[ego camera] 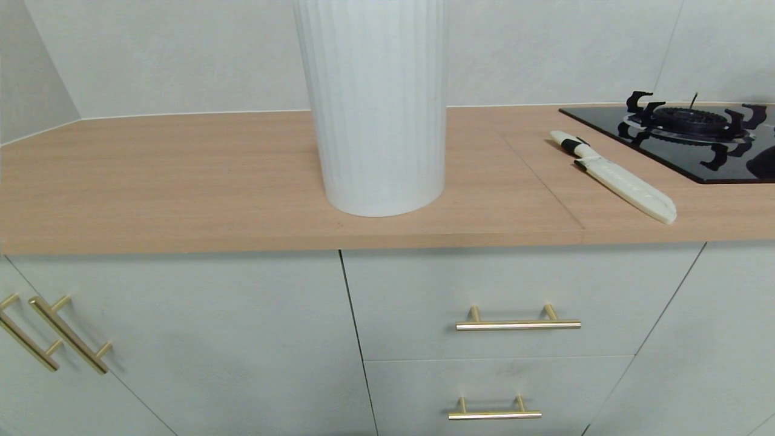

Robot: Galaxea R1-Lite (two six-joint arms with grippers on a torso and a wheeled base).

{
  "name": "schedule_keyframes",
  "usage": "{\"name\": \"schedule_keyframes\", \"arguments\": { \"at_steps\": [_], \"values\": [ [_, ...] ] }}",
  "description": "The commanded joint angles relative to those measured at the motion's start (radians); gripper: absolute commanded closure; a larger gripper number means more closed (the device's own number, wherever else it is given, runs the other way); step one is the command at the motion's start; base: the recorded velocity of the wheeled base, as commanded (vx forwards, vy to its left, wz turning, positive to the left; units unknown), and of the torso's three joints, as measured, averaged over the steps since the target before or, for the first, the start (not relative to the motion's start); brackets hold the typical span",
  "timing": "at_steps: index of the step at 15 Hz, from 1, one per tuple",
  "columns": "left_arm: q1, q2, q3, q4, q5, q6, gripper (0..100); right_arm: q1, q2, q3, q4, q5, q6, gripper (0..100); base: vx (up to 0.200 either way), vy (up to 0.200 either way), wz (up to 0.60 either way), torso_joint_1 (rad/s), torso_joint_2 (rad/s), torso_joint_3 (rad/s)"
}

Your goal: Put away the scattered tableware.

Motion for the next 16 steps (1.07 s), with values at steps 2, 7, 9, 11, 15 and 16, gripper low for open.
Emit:
{"name": "schedule_keyframes", "arguments": {
  "at_steps": [2,7,9,11,15,16],
  "values": [
    [0.0,0.002,0.0,0.0,0.0,0.0,0,0.002,0.001,0.0,-0.001,0.001,-0.001,0,0.0,0.0,0.0,0.0,0.0,0.0],
    [0.0,0.002,0.0,0.0,0.002,0.0,0,0.0,0.001,0.0,-0.001,0.001,-0.001,0,0.0,0.0,0.0,0.054,-0.17,-0.174],
    [0.0,0.002,0.0,0.002,0.0,0.0,0,0.0,0.001,0.0,-0.001,0.001,-0.001,0,0.0,0.0,0.0,0.127,-0.47,-0.315],
    [0.0,0.002,0.0,0.002,0.0,0.0,0,0.002,0.001,0.0,-0.001,0.001,-0.001,0,0.0,0.0,0.0,0.124,-0.52,-0.298],
    [0.0,0.002,0.0,0.002,0.0,0.0,0,0.002,0.001,0.0,-0.001,0.001,-0.001,0,0.0,0.0,0.0,0.155,-0.47,-0.301],
    [0.0,0.002,0.0,0.0,0.0,0.0,0,0.0,0.001,0.0,-0.001,0.001,-0.001,0,0.0,0.0,0.0,0.178,-0.48,-0.281]
  ]
}}
